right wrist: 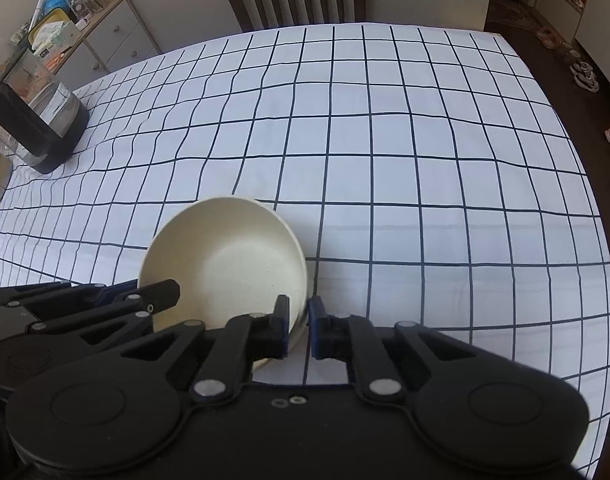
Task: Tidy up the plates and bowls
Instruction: 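Close both grippers on the rim of the cream bowl, then lift the cream bowl with both grippers and carry it over the pink pot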
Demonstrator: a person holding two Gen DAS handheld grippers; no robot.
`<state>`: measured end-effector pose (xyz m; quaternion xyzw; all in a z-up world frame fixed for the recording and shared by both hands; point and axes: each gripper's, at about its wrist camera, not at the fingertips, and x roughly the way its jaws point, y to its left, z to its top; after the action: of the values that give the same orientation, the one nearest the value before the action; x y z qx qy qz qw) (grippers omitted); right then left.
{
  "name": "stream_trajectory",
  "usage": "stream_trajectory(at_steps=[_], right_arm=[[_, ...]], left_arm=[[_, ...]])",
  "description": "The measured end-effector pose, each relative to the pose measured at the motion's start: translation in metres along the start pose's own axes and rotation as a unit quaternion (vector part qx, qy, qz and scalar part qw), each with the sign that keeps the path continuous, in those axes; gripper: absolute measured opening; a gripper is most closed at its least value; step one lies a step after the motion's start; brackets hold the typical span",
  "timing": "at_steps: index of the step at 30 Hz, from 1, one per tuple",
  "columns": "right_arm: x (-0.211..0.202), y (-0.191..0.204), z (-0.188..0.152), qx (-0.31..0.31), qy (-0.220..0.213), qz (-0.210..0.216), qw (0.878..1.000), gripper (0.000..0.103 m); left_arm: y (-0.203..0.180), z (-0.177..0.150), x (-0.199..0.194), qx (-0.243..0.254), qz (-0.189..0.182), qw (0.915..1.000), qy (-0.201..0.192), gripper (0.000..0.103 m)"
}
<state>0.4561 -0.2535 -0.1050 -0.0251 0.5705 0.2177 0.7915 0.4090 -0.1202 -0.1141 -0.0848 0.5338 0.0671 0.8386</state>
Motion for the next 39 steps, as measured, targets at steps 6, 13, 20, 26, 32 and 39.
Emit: stream_trajectory(at_steps=[6,13,20,26,32,39], right_arm=[[-0.01,0.002,-0.007,0.0,-0.006,-0.004,1.0,0.009],[-0.038,0.008,-0.021,0.004,-0.014,-0.005,1.0,0.009],[-0.083,0.014,-0.041,0.011,-0.033,-0.002,0.999,0.01],[-0.123,0.022,-0.063,0.008,-0.051,-0.01,0.999,0.01],[-0.157,0.027,-0.095,0.013,-0.065,-0.019,0.998,0.01],[-0.187,0.03,-0.136,0.026,-0.071,-0.031,0.997,0.01]], left_arm=[[-0.002,-0.009,-0.014,0.011,0.001,0.9999,-0.002,0.008],[-0.005,-0.019,-0.05,0.023,-0.009,0.9996,-0.01,0.008],[-0.01,-0.035,-0.096,0.038,-0.023,0.9988,-0.02,0.008],[-0.017,-0.054,-0.136,0.057,-0.035,0.9973,-0.031,0.008],[-0.025,-0.08,-0.168,0.082,-0.046,0.995,-0.033,0.008],[-0.038,-0.116,-0.19,0.115,-0.057,0.9914,-0.025,0.008]])
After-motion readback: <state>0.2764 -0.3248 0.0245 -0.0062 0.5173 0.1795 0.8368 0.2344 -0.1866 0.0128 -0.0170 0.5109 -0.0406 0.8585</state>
